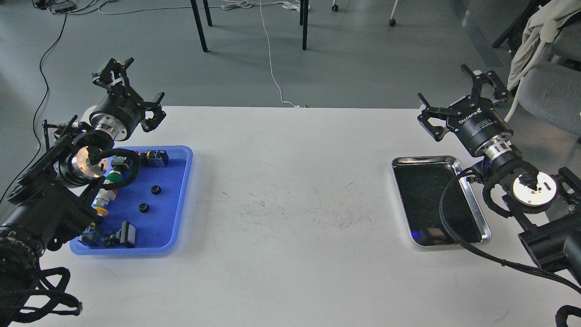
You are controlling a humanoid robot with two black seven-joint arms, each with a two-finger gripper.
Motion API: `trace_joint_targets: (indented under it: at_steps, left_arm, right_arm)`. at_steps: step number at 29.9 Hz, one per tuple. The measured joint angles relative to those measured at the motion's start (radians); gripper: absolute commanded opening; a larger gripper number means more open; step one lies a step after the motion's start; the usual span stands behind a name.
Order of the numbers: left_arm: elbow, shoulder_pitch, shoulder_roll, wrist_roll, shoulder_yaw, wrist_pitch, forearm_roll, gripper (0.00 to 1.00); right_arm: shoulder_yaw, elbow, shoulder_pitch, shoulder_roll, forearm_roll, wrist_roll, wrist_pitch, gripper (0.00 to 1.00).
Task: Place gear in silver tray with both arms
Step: 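Move the left gripper over the blue tray toward a black gear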
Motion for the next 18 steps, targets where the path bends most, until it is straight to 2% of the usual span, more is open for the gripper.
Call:
trace_joint_targets:
  at_steps: [12,18]
  left_arm:
    - [0.001,-0.004,0.007,-0.016,-0.004,0.000,-0.002,0.99]
    - [0.002,-0.010,0.010,-0.002,-0.003,-0.013,-0.001,0.99]
  right_arm:
    - [-0.005,0.000,0.010,0.008,0.000,0.000,-0.003,0.99]
    - [-0.013,0.001,0.010,0.008,0.000,0.000,-0.001,0.99]
